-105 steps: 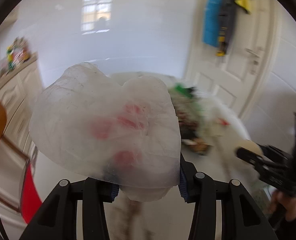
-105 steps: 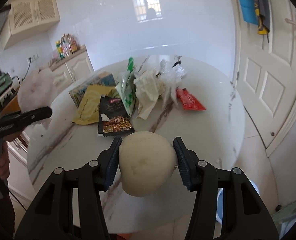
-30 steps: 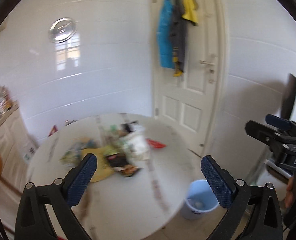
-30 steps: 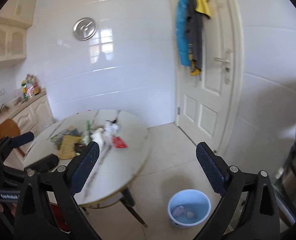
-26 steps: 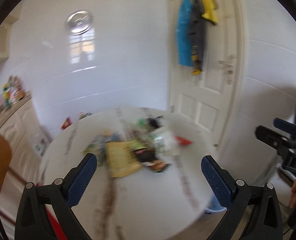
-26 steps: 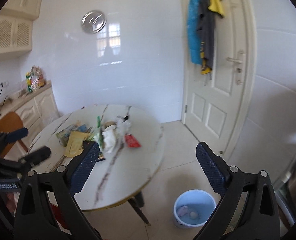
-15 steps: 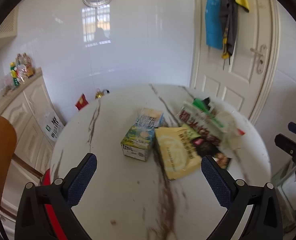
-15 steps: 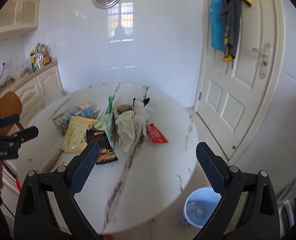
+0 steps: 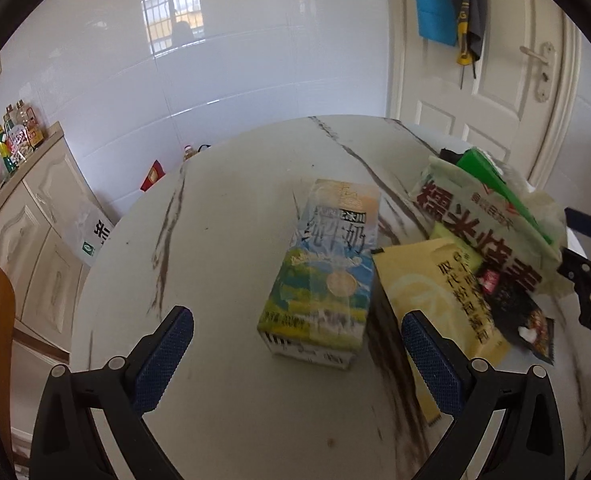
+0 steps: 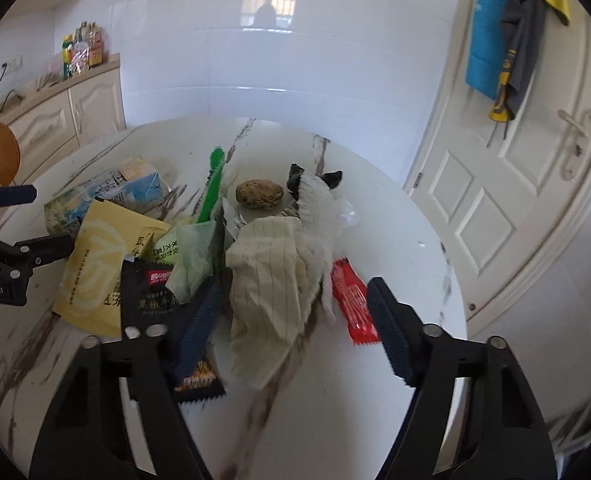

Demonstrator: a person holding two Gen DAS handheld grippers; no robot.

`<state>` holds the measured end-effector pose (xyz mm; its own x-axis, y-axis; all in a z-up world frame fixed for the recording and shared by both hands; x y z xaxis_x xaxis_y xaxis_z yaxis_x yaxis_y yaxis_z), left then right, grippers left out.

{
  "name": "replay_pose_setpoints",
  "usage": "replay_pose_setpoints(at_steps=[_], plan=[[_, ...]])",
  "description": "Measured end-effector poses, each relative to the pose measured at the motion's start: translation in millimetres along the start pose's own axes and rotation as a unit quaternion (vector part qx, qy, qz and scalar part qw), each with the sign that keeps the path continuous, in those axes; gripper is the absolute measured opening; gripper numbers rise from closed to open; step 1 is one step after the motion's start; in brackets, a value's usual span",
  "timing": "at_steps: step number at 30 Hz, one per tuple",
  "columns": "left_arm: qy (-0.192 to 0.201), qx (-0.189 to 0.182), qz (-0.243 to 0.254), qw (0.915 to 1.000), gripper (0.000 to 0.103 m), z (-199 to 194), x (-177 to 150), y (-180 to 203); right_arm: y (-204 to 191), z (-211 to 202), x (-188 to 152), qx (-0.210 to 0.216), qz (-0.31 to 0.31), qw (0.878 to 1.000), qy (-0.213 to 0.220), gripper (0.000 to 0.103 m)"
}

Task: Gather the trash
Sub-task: 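Grasp the milk carton with the left gripper while the right gripper grasps the striped tissue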

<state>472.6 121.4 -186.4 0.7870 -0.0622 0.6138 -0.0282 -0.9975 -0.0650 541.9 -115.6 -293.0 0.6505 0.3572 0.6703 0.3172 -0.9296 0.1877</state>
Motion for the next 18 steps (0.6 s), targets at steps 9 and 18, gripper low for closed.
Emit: replay_pose_setpoints(at_steps=[9, 18], plan=[[-0.012, -0.034, -0.004, 0.9993, 0.051, 35.2, 13.0, 3.4, 6.7, -8.7, -4.8, 0.051, 0.020, 0.998, 0.009, 0.032], [0.017, -0.038, -0.044, 0.9982, 0.045, 2.6, -0.4, -16.1, 21.8, -38.2, -12.3, 0.090, 0.056, 0.994, 0.027, 0.032]])
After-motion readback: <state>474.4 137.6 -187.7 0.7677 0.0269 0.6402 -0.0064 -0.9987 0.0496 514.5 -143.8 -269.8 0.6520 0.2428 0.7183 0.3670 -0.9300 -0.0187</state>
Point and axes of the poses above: each gripper's, at about its wrist camera, not at the fingertips, and z roughly the way its jaws point, y to its right, x to its top, the point moved 3 cm from there along z, roughly the way its jaws point, and after that the axes turned 3 degrees about -y, right-handed, at the moved point
